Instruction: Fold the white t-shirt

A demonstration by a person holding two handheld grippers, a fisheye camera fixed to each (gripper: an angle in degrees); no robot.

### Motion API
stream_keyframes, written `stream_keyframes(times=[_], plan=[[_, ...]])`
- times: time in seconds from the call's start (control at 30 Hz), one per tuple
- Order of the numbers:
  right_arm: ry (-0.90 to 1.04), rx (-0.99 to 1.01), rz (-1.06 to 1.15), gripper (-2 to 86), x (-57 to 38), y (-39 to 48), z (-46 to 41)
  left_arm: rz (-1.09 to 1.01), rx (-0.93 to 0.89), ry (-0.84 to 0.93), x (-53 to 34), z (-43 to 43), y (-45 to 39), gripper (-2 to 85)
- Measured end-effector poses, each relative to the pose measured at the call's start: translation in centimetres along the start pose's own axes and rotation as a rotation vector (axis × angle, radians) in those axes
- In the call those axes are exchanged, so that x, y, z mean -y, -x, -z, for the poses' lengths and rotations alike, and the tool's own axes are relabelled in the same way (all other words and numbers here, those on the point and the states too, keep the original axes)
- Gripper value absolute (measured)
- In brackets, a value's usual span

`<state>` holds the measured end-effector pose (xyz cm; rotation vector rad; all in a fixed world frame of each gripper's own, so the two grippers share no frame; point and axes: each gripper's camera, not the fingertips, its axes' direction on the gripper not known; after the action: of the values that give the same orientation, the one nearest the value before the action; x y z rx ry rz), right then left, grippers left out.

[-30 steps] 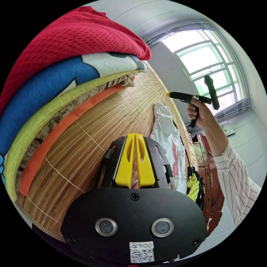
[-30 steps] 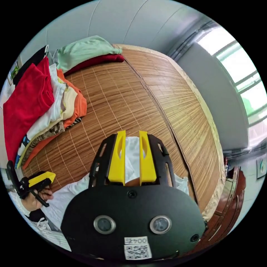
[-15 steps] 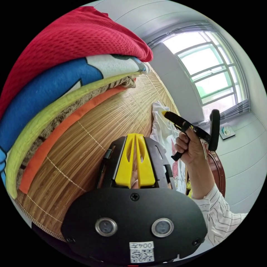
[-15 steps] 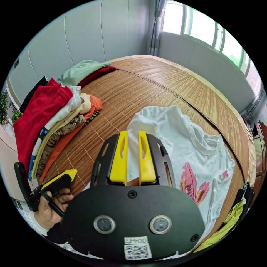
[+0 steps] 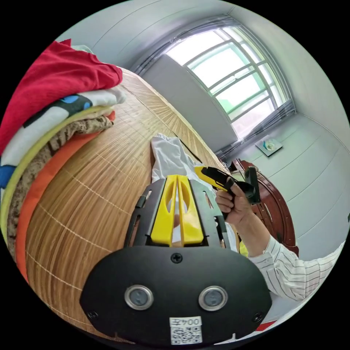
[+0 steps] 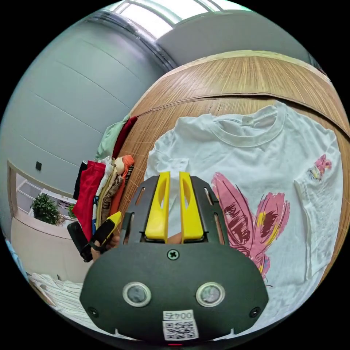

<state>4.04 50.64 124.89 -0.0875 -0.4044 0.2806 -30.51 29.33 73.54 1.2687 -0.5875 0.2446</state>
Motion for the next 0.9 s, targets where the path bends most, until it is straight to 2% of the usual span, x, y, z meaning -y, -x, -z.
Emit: stream_keyframes(times=[0.1, 0.17, 0.23, 0.3, 0.4, 0.5, 0.57, 0.63, 0.67, 0.73, 0.8, 0.87, 0.9], plan=[[0.033, 0.152, -0.094, 5.5, 2.5, -3.9, 0.3, 0.012, 0.035, 0.060, -0.7, -3.3, 0.0, 0.2], [0.060, 0.210, -0.073, 5.7, 4.0, -5.0, -0.1, 0.038, 0.085, 0.100, -0.8, -4.7, 0.7, 0.2], [0.102, 0.157, 0.045, 6.1, 5.6, -4.5, -0.7, 0.082, 0.068, 0.104, -0.7, -4.8, 1.8, 0.2], [0.216, 0.049, 0.260, 7.0, 6.8, -3.0, -2.0, 0.122, 0.050, 0.101, -0.6, -4.7, 2.8, 0.1], [0.345, 0.008, 0.398, 9.4, 6.7, -2.4, -3.6, 0.129, 0.046, 0.113, -0.3, -5.0, 3.3, 0.1], [0.348, 0.054, 0.393, 8.5, 5.8, -3.1, -3.7, 0.140, 0.043, 0.121, 0.0, -5.1, 3.7, 0.1], [0.330, 0.040, 0.384, 2.6, 5.1, -3.1, -3.4, 0.152, 0.034, 0.113, 0.1, -4.9, 4.2, 0.1], [0.282, 0.014, 0.396, 2.0, 3.9, -1.8, -2.1, 0.153, 0.036, 0.108, 0.2, -4.7, 4.2, 0.1], [0.195, 0.020, 0.420, 2.3, 2.5, -0.4, -0.2, 0.154, 0.037, 0.106, 0.3, -4.7, 4.3, 0.1], [0.069, -0.104, 0.381, 3.8, 0.2, 1.1, 2.2, 0.159, 0.037, 0.103, 0.4, -4.5, 4.4, 0.1], [0.068, -0.452, 0.292, 6.5, -2.0, 1.4, 1.8, 0.159, 0.038, 0.097, 0.5, -4.3, 4.5, 0.1], [0.079, -0.519, 0.317, 7.0, -3.2, 1.2, 1.0, 0.167, 0.039, 0.085, 0.6, -4.0, 4.6, 0.1], [0.063, -0.467, 0.321, 6.7, -3.6, 1.1, 1.3, 0.169, 0.035, 0.083, 0.6, -3.9, 4.7, 0.1]])
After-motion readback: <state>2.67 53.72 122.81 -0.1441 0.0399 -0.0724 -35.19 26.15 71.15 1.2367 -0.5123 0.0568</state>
